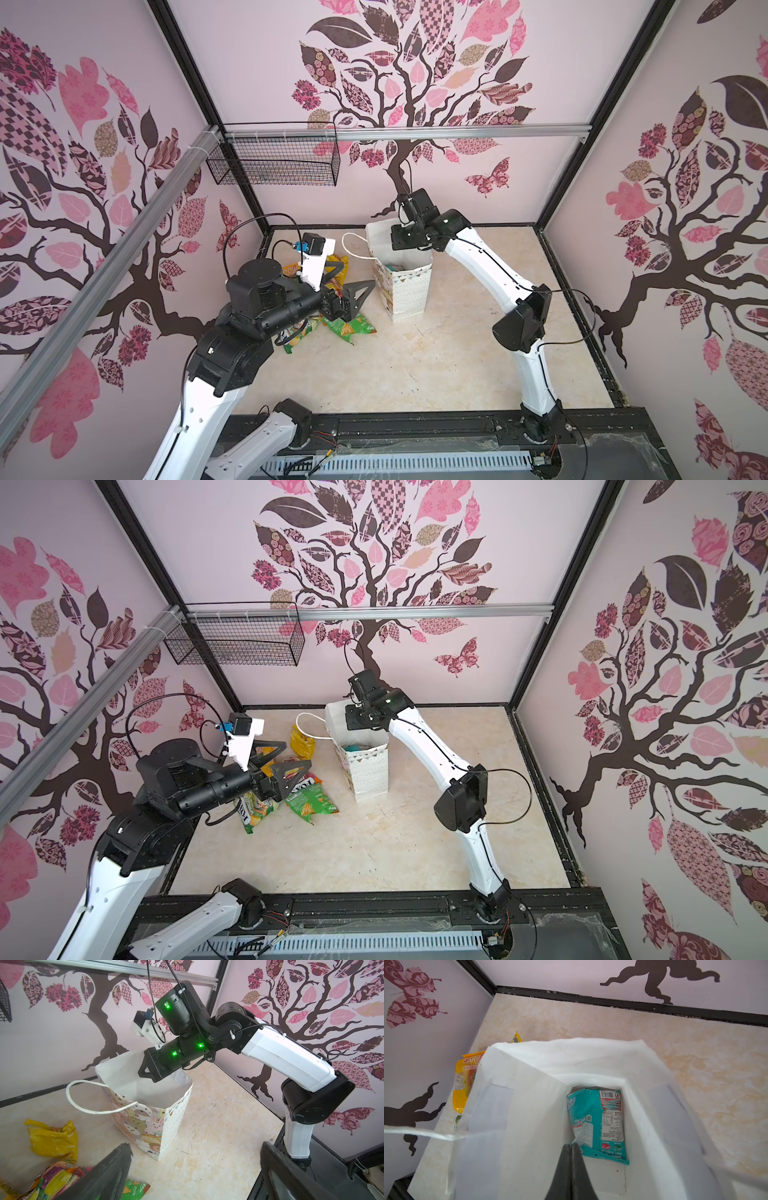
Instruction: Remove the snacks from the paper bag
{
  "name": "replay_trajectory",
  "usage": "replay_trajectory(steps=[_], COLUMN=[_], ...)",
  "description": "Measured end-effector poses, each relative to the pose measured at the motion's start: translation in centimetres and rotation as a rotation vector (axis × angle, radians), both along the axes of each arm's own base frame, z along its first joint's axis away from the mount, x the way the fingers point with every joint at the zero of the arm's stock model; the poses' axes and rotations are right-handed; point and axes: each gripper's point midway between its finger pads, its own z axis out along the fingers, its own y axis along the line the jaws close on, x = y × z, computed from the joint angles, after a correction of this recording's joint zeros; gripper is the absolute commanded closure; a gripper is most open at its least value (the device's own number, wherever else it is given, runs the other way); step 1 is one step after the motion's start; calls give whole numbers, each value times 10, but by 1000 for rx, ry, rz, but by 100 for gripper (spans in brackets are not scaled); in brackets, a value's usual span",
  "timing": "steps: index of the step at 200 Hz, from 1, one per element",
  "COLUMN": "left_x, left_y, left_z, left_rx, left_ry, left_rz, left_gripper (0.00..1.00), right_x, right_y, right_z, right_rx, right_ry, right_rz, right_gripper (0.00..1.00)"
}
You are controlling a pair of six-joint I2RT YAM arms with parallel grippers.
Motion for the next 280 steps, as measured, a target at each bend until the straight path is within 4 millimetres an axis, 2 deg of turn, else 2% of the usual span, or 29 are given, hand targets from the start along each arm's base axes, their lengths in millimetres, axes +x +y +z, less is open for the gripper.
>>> replay_trajectory(steps=[9,20,63,99,133,176,228,260,280], left_x=[0,0,-1,-2,-1,-1,-2,-2,-1], left_y=[0,0,0,1,2,2,3,3,3], left_z=[0,0,0,1,1,1,2,2,2], left_rx=[-1,-1,-1,-2,-2,-2,-2,-2,-2], left_ry=[1,0,-1,-5,-6,-7,-9,-9,-8], left_rz=[0,1,1,2,5,8,10,12,12], left_gripper=[2,2,2,1,2,2,2,1,1], right_x=[-1,-1,-6,-6,-11,-11,-15,-21,-23], right_y=[0,1,10,15,12,15,16,14,12], right_z=[-1,-2,-17,-60,-102,-131,-185,-214,-224], right_rx=[-3,-1,-17,-62,-123,-155,-206,-240,-256], right_ry=[1,5,35,113,182,218,306,363,378], right_rz=[5,6,46,70,86,107,130,143,145], right_gripper=[60,56,50,47,42,34,21,9,4])
